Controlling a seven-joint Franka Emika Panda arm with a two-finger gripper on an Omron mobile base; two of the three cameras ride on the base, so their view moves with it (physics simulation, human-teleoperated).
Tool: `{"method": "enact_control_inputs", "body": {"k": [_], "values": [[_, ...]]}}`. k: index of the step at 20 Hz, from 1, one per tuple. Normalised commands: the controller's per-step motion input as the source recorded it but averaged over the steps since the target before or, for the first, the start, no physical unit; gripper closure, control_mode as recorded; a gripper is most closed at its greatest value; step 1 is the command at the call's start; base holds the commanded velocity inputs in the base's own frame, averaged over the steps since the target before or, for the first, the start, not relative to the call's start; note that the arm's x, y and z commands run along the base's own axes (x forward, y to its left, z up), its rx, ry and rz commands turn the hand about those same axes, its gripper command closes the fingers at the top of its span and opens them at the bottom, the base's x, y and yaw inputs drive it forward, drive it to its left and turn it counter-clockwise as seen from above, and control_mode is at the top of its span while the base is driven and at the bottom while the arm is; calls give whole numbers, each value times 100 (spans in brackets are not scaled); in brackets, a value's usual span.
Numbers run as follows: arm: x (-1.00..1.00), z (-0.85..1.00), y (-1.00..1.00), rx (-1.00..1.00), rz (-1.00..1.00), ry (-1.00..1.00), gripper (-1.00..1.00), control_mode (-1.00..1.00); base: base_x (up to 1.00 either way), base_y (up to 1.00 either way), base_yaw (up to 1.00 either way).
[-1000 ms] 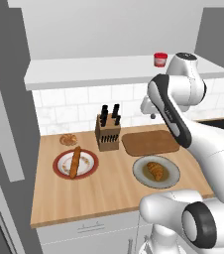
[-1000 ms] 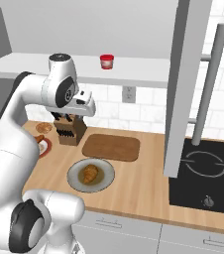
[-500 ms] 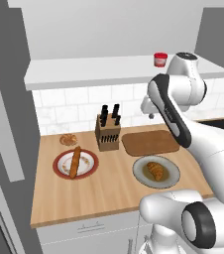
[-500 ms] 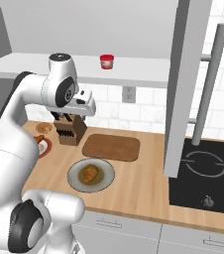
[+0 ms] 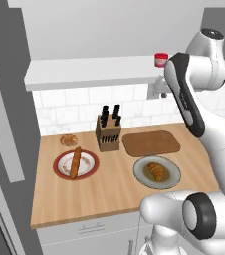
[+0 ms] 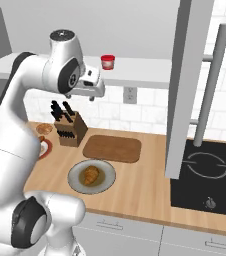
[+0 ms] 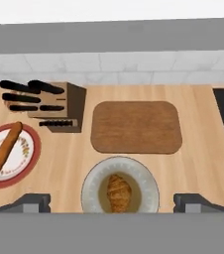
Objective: From the different types of pastries on the counter, select a croissant and place it on the cutting board. Then retrieve a jar of jam from the cabinet and place it alongside the croissant on the cutting board.
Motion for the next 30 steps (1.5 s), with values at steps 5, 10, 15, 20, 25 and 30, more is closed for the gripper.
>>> {"method": "enact_control_inputs", "body": {"k": [5,10,15,20,25,30], "values": [[21,80,-9,-6,0,0,-100,-100,0,0,0],[53,43,-3,-11,-1,0,-100,-100,0,0,0],[23,7,-19,-2,-3,1,-100,-100,0,0,0],[0,-4,-13,1,0,-34,-100,-100,0,0,0],[3,-10,-3,2,0,-47,-100,-100,0,0,0],[0,-8,-6,0,0,-5,-100,-100,0,0,0]]}}
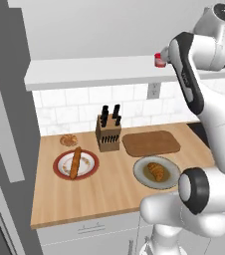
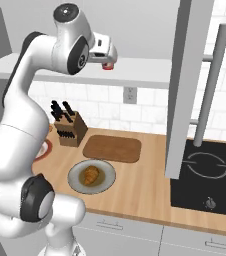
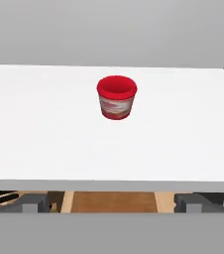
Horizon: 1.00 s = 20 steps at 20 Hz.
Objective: From the different types of pastries on the counter, select a croissant and place it on the cutting board. Then retrieve a jar of jam from the cabinet and place it alongside the croissant on the cutting board.
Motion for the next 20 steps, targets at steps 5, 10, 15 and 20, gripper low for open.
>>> {"method": "enact_control_inputs", "body": {"k": [5,10,15,20], "values": [[29,-38,3,0,0,0,-100,-100,0,0,0],[49,-4,0,1,-6,-1,-100,-100,0,0,0],[62,3,0,0,-10,-3,-100,-100,0,0,0],[60,4,0,0,-7,0,-100,-100,0,0,0]]}}
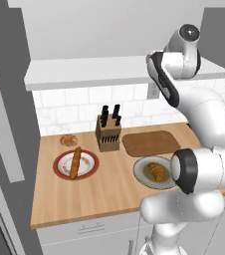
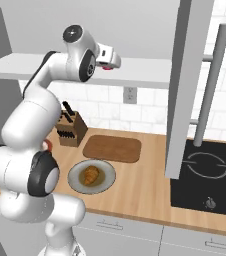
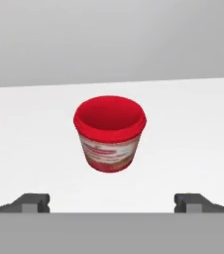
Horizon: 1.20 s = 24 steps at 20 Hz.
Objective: From the different types of pastries on the counter, select a croissant and place it on the cutting board. Then retrieve a jar of jam from the cabinet and place it alongside the croissant on the cutting board.
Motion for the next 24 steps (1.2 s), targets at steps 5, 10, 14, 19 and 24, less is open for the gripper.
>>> {"method": "enact_control_inputs", "body": {"k": [5,10,14,19,24], "values": [[47,0,0,0,0,6,-100,-100,0,0,0],[51,0,-5,1,0,5,-100,-100,0,0,0],[44,0,-16,1,0,0,-100,-100,0,0,0],[20,0,-22,1,0,0,-100,-100,0,0,0],[0,-1,-21,0,0,0,-100,-100,0,0,0]]}}
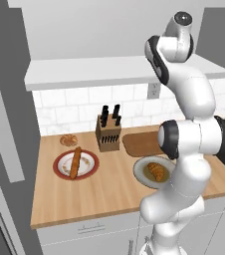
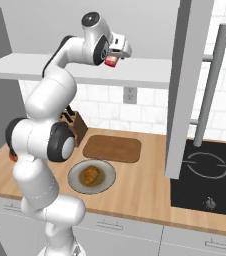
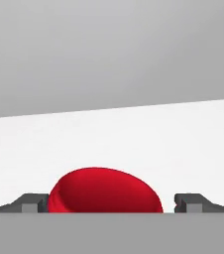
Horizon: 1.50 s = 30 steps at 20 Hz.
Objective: From the different types of pastries on the counter, select a croissant and place it on the cutting board. Then retrieve a jar of jam from the cabinet and place it alongside the croissant on the cutting board.
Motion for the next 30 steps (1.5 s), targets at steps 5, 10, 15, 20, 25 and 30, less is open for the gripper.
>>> {"method": "enact_control_inputs", "body": {"k": [5,10,15,20,25,30], "values": [[-9,-6,-7,0,0,0,100,-100,0,0,0],[-13,-3,-6,0,0,0,100,-100,0,0,0],[-46,2,-3,0,0,-3,100,-100,0,0,0],[-89,46,0,0,-1,-19,100,-100,0,0,0],[-100,26,0,0,0,-25,100,-100,0,0,0],[-100,-6,8,-2,0,-11,100,-100,0,0,0]]}}
